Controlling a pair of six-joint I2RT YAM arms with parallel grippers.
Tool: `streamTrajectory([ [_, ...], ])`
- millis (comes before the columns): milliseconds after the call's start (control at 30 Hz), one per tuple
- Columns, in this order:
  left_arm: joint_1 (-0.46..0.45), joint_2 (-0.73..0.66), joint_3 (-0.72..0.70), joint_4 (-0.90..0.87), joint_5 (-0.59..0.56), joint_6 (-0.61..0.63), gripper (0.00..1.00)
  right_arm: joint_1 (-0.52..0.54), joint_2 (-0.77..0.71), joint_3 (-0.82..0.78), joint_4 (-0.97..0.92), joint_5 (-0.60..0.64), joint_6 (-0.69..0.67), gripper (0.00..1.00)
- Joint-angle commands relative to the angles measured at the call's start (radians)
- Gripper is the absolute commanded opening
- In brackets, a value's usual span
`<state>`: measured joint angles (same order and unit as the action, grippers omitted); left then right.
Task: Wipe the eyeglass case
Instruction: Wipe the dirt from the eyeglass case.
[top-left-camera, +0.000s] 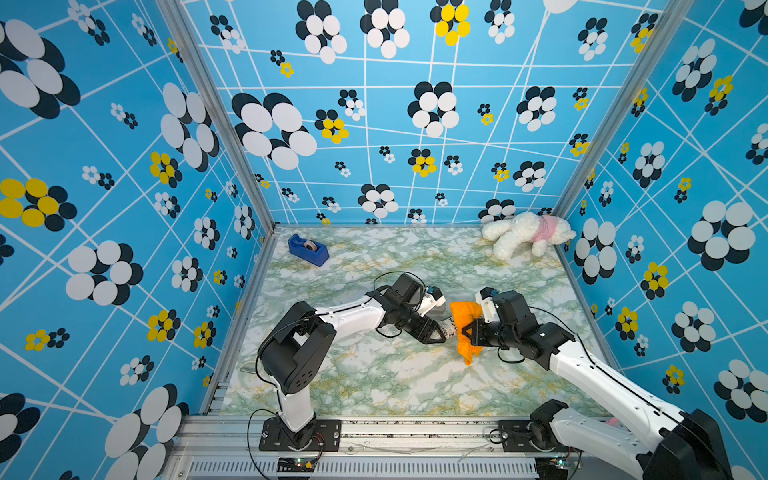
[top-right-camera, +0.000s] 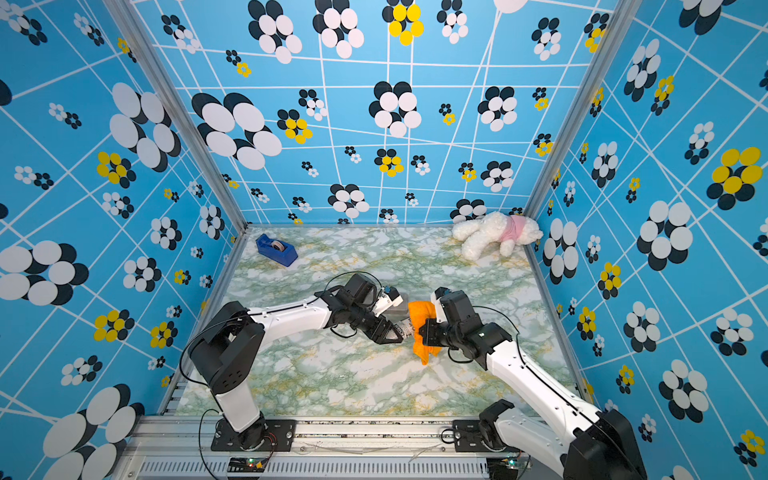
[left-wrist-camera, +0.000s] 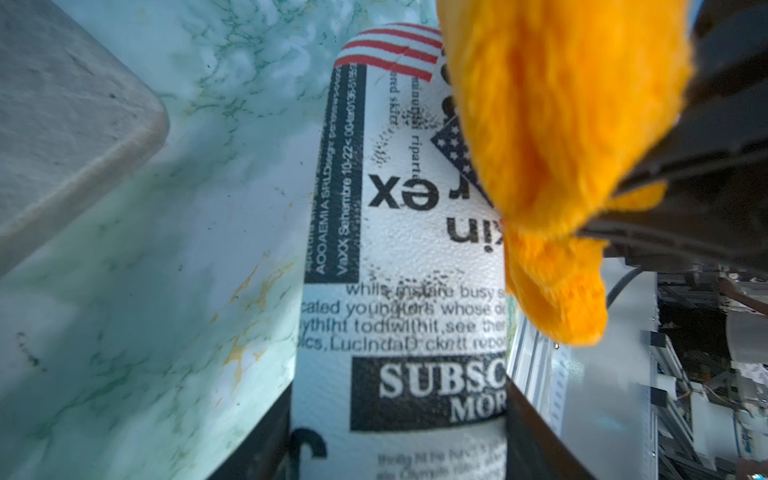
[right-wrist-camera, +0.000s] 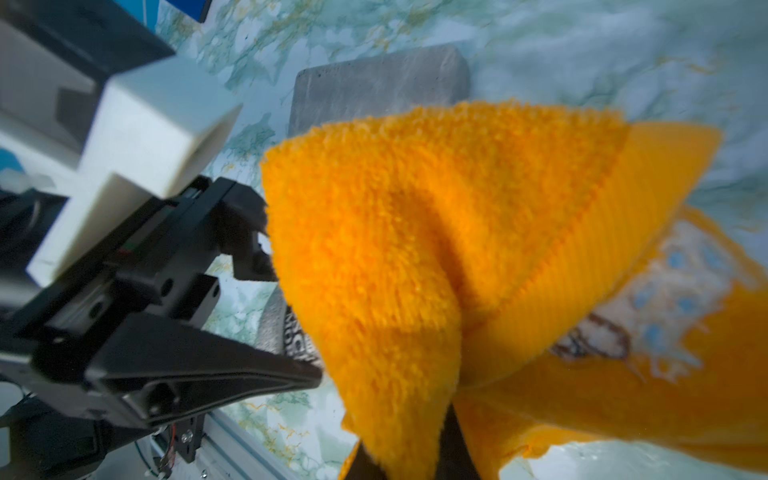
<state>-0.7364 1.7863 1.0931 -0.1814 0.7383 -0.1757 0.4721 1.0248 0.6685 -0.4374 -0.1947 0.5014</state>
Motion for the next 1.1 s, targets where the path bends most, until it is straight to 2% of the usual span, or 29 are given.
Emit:
streamTrajectory([
  [0, -0.008, -0.076, -0.007, 0.019, 0.225, 0.009, 0.22, -0.027, -0.011, 0.033, -0.026, 0.062, -0.088, 0.00],
  [233, 0.028, -0.082, -0.020, 0.104, 0.274, -0.070, 0.22, 0.124, 0.009, 0.014, 0.169, -0.033, -0.020, 0.00],
  [367, 0.031, -0.073, -0.008, 0.089, 0.276, -0.060, 0.22, 0.132, -0.011, -0.045, 0.289, -0.135, 0.054, 0.00],
  [533, 0.031, -0.057, 0.015, 0.057, 0.285, -0.039, 0.22, 0.131, -0.006, -0.033, 0.244, -0.191, 0.006, 0.00],
  [633, 0.032, -0.065, 0.031, 0.019, 0.287, -0.017, 0.22, 0.087, -0.006, 0.007, 0.140, -0.162, -0.058, 0.00],
  [733, 0.033, -0.087, 0.029, -0.001, 0.295, 0.000, 0.22, -0.033, -0.006, 0.025, 0.093, -0.192, -0.085, 0.00],
  [900, 0.036, -0.129, 0.012, -0.004, 0.302, 0.005, 0.22, -0.128, 0.008, 0.068, 0.035, -0.120, -0.156, 0.00],
  [1067, 0.036, -0.129, 0.029, -0.012, 0.297, 0.011, 0.22, -0.130, 0.038, 0.049, 0.155, -0.257, -0.061, 0.00],
])
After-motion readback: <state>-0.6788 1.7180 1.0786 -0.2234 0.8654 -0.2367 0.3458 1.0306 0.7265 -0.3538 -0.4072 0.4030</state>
